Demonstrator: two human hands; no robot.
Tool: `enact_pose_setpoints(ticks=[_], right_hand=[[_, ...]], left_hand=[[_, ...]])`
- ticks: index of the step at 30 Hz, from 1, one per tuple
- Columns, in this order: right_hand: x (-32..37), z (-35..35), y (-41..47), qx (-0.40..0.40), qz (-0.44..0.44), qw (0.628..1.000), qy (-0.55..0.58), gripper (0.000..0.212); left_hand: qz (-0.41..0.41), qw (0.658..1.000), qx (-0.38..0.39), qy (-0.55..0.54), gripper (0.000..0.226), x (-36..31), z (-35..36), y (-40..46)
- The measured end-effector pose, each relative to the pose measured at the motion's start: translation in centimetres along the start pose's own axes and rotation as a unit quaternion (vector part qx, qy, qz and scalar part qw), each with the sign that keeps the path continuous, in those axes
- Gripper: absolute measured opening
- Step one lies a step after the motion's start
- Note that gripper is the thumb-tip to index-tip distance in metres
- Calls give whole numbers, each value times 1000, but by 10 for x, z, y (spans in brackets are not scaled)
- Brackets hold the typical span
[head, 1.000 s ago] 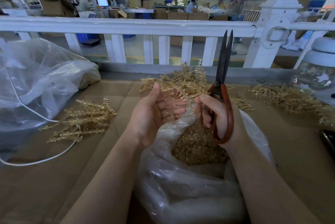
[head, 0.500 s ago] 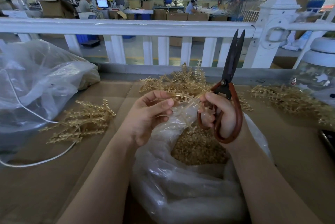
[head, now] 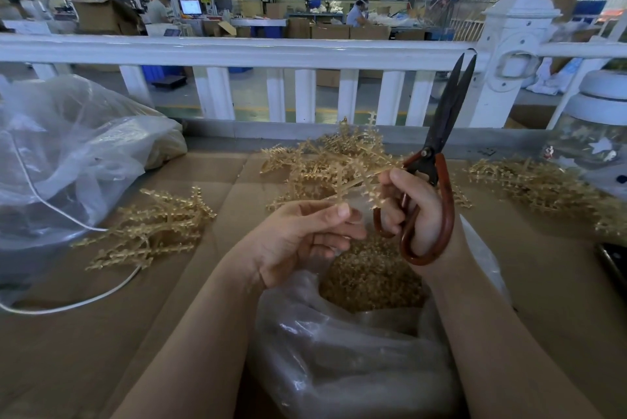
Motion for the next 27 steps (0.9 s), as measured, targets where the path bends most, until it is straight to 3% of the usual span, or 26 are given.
enact_pose_setpoints(ticks=[5, 9, 12, 19, 23, 27], right_hand=[[0, -2, -1, -27, 1, 1000, -8, 19], [0, -6, -4, -44, 1, 998, -51, 21], [-2, -10, -6, -75, 13, 992, -99, 37], [6, -8, -10, -113, -3, 974, -195, 37], [11, -6, -11, -126, -17, 945, -300, 52], [8, -3, -11, -132, -27, 909, -395, 48]], left_hand=[[20, 1000, 9, -10, 19, -1, -2, 2], [44, 997, -14, -55, 19, -4, -9, 3], [62, 992, -41, -105, 19, -7, -16, 5], [118, 978, -109, -132, 16, -15, -31, 6], [152, 972, -155, -87, 8, -21, -36, 4], [184, 959, -201, -77, 7, -26, -43, -1]])
Point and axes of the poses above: each hand's wrist, its own y-axis towards the middle knuckle, its own z-axis out of the palm, x = y × z, the point moved 9 cm from there along y, towards the middle knuckle, and after that the axes turned 3 degrees about z, right-handed, at the moved point
